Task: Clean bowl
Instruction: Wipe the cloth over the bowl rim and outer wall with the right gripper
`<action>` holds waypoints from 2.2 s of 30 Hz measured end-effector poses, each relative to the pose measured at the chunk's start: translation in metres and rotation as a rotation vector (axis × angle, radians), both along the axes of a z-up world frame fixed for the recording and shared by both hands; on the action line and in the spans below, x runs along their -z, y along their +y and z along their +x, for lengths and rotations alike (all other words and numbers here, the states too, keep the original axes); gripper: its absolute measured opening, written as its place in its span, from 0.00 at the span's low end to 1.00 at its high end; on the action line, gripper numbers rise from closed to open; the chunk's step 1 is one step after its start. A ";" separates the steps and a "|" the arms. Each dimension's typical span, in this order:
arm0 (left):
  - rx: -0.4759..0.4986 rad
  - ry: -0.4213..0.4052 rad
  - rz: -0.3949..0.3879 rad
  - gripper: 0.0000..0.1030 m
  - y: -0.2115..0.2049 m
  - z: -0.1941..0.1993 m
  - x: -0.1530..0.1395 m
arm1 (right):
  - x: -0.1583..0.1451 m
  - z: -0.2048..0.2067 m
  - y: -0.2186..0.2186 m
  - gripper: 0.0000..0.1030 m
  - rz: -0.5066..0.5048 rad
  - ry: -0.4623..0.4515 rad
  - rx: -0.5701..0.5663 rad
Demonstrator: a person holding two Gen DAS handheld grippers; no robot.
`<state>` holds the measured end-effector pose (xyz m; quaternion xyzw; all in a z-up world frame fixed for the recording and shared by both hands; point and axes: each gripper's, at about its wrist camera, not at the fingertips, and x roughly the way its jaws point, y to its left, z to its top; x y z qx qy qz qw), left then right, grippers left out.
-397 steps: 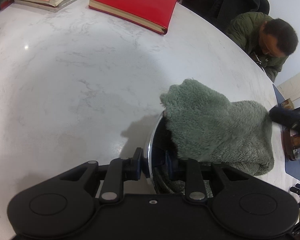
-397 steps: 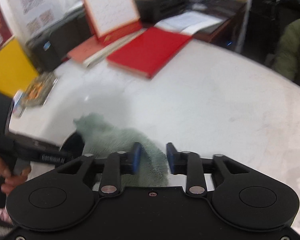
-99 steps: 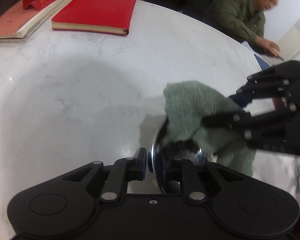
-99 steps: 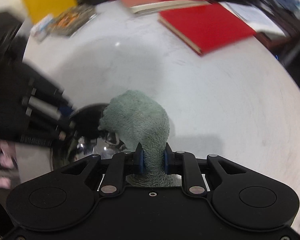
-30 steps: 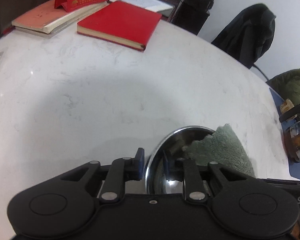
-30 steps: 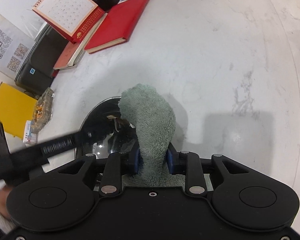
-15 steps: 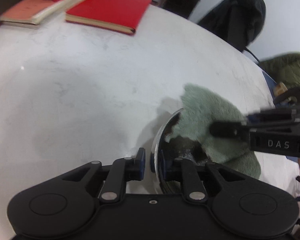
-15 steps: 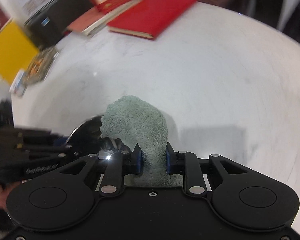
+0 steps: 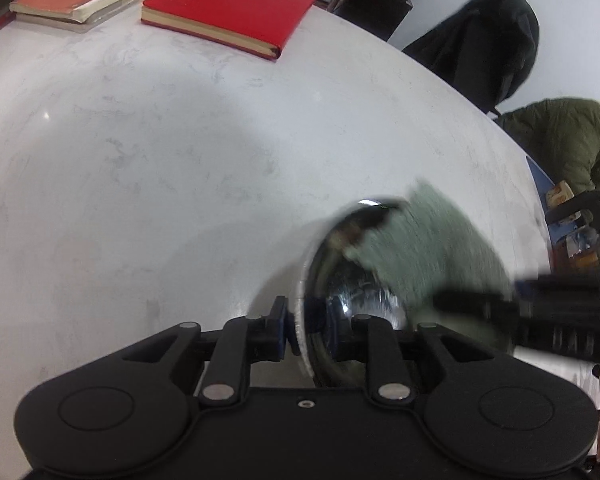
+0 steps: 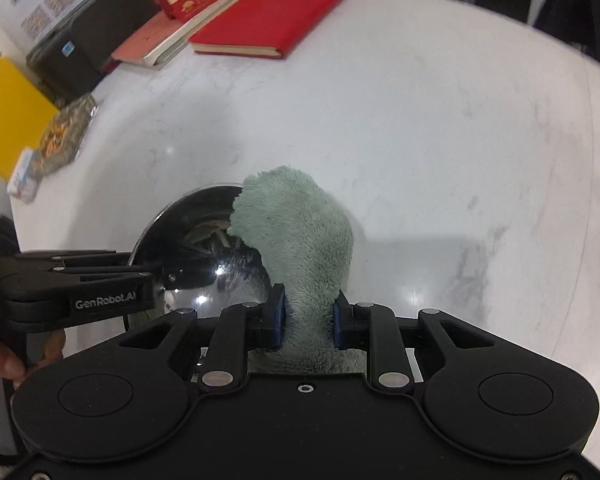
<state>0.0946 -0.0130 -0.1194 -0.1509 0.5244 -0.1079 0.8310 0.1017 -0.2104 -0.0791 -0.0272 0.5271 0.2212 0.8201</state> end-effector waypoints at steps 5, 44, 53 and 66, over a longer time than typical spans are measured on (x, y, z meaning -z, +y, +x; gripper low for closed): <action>0.000 -0.012 0.023 0.19 -0.006 -0.002 -0.001 | 0.001 0.034 0.007 0.22 0.081 0.001 -0.012; 0.011 -0.037 -0.012 0.14 0.008 0.003 -0.019 | 0.010 0.014 -0.007 0.20 0.119 0.065 0.070; 0.056 -0.040 0.038 0.17 -0.005 0.010 -0.011 | 0.001 0.027 0.024 0.23 0.026 -0.010 -0.080; 0.014 -0.036 0.038 0.20 -0.008 -0.001 -0.010 | 0.005 0.017 0.005 0.23 0.074 0.014 0.034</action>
